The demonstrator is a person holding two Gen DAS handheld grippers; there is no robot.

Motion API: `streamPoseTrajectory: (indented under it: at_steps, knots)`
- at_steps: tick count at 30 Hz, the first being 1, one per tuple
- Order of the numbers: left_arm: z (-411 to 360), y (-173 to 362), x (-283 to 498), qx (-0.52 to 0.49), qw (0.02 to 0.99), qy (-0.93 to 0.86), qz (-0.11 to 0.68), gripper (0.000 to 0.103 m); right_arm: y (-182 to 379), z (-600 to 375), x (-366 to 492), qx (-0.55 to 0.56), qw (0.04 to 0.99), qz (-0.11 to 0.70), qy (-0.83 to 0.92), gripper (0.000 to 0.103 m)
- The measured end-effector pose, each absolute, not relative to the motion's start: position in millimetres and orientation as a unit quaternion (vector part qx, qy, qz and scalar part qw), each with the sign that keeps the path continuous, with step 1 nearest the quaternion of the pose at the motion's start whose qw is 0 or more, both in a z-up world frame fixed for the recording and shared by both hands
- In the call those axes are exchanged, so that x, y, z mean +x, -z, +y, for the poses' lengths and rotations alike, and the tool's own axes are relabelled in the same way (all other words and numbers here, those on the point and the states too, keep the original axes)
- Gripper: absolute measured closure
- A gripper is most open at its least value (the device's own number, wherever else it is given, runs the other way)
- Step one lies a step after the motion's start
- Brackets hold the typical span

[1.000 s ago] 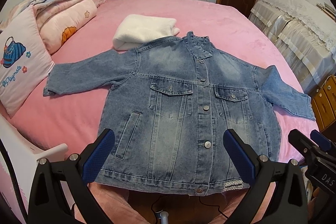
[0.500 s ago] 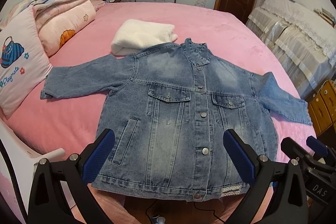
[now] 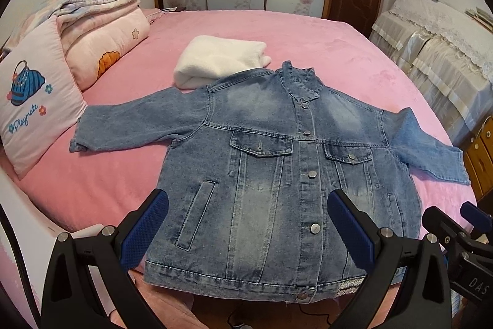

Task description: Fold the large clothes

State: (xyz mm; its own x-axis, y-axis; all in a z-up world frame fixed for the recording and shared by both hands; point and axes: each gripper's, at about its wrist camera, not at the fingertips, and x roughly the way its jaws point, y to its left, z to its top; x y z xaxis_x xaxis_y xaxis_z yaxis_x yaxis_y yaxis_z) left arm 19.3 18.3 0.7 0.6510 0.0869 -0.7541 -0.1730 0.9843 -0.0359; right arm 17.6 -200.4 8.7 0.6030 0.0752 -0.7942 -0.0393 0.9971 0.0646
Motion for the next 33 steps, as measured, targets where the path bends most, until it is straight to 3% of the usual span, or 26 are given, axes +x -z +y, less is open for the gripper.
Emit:
streamPoseTrajectory:
  at_steps: [12, 33]
  knots:
    - [17, 10, 26, -0.070, 0.894, -0.070, 0.437, 0.001, -3, -208, 19, 0.029, 0.892, 0.451, -0.029, 0.005]
    - [7, 1, 42, -0.085, 0.902, -0.079, 0.416, 0.012, 10, -234, 35, 0.048, 0.886, 0.460, -0.023, 0.005]
